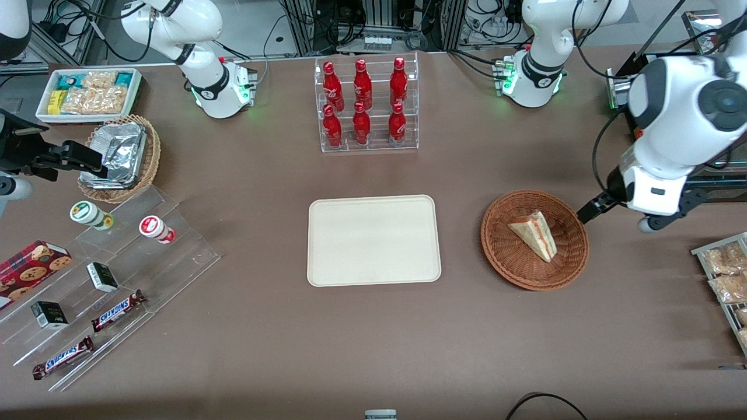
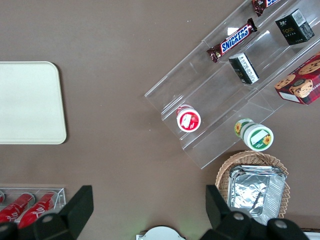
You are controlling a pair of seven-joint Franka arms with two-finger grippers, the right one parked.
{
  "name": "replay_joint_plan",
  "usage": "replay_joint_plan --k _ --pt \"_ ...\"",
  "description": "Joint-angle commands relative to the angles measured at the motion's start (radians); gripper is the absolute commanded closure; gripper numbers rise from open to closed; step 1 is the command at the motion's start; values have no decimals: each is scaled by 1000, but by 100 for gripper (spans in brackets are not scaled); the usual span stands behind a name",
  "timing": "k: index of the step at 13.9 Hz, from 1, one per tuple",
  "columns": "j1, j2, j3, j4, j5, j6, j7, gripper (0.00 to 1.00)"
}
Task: Place sandwich from basket to tray
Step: 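Move the left gripper over the sandwich in the wicker basket, then lower the open left gripper onto the wrapped sandwich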
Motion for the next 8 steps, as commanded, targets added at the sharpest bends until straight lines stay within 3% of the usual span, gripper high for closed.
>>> replay_joint_plan --k 1,4,8 --pt "-9 -53 -12 -141 -2 120 -130 0" --pt "-9 -36 -47 -243 -2 282 -222 0" --pt "-9 25 -72 -271 -2 378 -245 0"
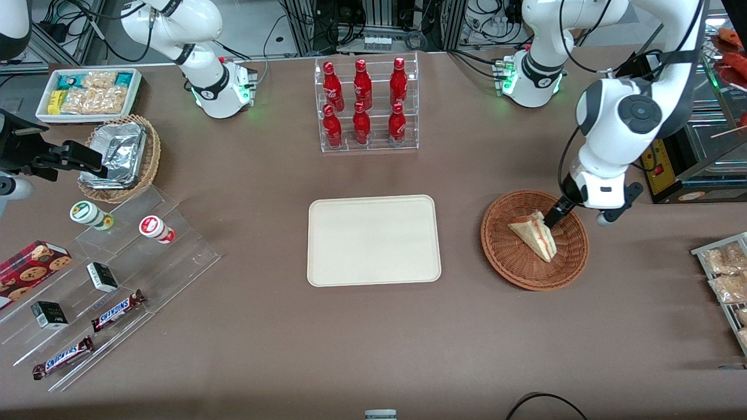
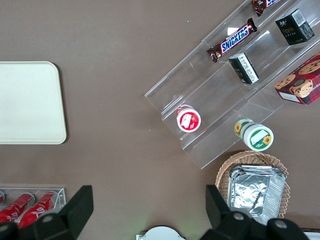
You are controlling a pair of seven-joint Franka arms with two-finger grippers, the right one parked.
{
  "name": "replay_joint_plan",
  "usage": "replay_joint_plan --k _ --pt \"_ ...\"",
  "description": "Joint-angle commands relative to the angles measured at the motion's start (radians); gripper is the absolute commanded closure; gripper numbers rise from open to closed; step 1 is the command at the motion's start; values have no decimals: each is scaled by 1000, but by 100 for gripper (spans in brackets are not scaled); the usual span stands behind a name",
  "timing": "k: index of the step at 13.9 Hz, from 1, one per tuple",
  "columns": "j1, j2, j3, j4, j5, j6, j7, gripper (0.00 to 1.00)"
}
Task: Place sandwich from basket to tray
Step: 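Lower the open left gripper onto the wrapped sandwich, then close the left gripper on the sandwich and lift it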
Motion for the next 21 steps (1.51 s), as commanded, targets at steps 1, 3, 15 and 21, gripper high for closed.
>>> replay_joint_plan --k 1,3,15,21 --pt "-2 36 -7 -11 0 52 -25 0" --pt "-2 70 -15 -22 0 105 -25 0" --pt "-1 211 -16 -34 5 214 -24 0" --pt "-2 242 -15 -16 14 238 -7 100"
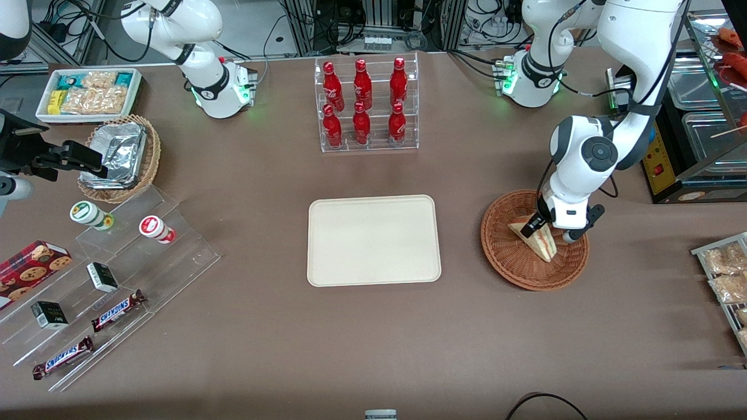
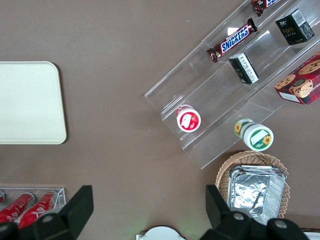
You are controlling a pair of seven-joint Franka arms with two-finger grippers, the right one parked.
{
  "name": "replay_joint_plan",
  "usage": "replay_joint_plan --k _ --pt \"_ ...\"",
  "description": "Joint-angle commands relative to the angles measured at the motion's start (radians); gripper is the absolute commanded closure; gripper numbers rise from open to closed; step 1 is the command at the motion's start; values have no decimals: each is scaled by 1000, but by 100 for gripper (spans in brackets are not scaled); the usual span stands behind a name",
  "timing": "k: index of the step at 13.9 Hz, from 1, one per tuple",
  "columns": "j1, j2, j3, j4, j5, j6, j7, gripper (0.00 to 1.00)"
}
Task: Place sandwich from basket to tray
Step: 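Close the left gripper on the sandwich and lift it, then carry the sandwich with the left gripper over the cream tray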
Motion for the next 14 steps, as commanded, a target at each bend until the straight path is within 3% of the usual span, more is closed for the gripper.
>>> replay_joint_plan --k 1,4,7,11,14 --pt "-2 -5 -2 11 18 17 0 100" --pt "-4 -115 -3 25 48 -73 44 100" --pt "-4 -165 -55 228 48 -354 93 100" --pt "-16 0 -243 653 44 -702 84 100" --pt "-158 115 -284 756 55 -718 76 100"
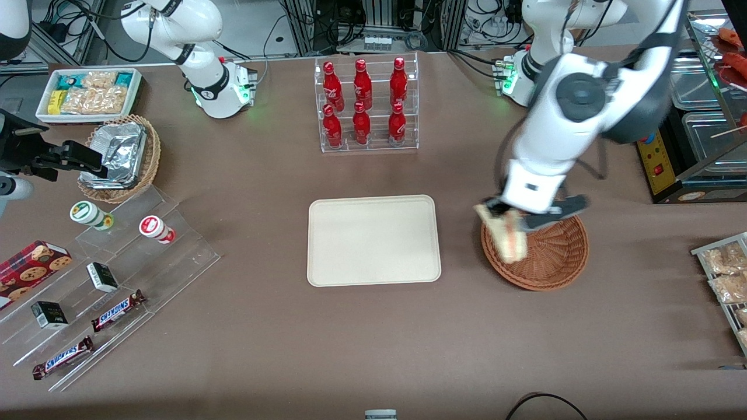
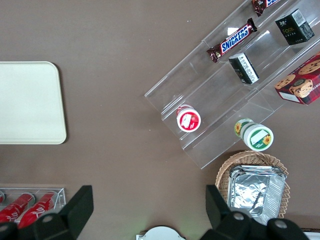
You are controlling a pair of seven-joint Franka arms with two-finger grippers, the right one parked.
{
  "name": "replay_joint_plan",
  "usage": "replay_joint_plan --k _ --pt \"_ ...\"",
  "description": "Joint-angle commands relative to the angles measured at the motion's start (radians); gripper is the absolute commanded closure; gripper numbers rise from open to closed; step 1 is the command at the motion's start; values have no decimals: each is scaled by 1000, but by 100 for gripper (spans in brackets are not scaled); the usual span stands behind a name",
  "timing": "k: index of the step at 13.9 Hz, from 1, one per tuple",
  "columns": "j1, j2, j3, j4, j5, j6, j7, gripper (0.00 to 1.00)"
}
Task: Place sandwich from basket to tray
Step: 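Carry the sandwich with the left gripper over the cream tray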
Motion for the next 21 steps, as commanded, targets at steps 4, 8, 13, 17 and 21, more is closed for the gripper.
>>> replay_joint_plan --k 4,8,13,17,21 --pt "-253 312 -5 220 73 -1 -31 100" --pt "-323 438 -4 257 137 88 -29 100" --pt "-358 568 2 342 182 153 -74 100" --pt "-389 645 6 384 244 200 -140 100" --pt "-405 685 7 411 274 203 -170 100"
